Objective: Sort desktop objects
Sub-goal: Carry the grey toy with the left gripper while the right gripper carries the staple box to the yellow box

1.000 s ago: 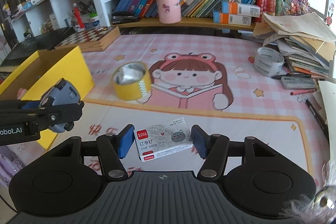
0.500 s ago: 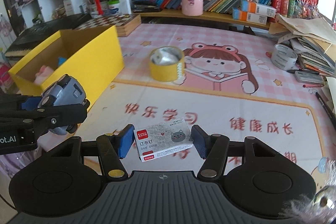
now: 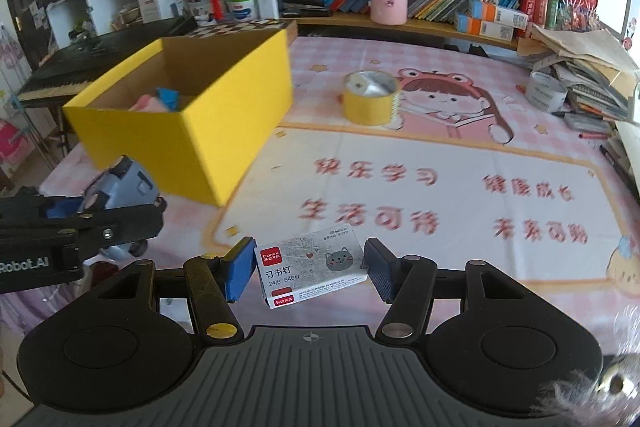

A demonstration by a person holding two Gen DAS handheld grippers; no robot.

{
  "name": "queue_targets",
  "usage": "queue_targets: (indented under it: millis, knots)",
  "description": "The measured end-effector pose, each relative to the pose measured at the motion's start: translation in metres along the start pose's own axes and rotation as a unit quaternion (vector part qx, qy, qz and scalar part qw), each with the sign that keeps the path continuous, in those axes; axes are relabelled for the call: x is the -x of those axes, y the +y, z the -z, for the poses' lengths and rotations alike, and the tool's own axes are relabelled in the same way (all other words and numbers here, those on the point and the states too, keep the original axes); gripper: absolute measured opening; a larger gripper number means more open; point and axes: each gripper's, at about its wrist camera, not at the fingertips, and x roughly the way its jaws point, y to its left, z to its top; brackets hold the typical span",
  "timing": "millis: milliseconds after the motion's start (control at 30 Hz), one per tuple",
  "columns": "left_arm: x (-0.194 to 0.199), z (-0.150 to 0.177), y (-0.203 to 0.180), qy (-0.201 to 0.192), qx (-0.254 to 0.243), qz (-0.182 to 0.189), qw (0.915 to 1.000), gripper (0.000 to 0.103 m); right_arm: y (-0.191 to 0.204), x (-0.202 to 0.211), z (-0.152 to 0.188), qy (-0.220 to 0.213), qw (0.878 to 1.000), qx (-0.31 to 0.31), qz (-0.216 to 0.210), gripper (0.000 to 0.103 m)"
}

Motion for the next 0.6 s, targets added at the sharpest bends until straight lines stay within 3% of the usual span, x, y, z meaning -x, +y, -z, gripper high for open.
queue_targets:
  millis: [300,600]
  knots:
    - [0.034,0.019,0.021,0.009,-0.006,-0.006,0.9999,0.047,0.041,0.014,0.028,0.005,1.000,-0.019,-0.007,0.056]
    - [0.052,0.025,0.042,0.000,0.015,-0.023,0.9996,0.047,0.065,0.015,0.032,0.010,1.000,-0.010,-0.028,0.056]
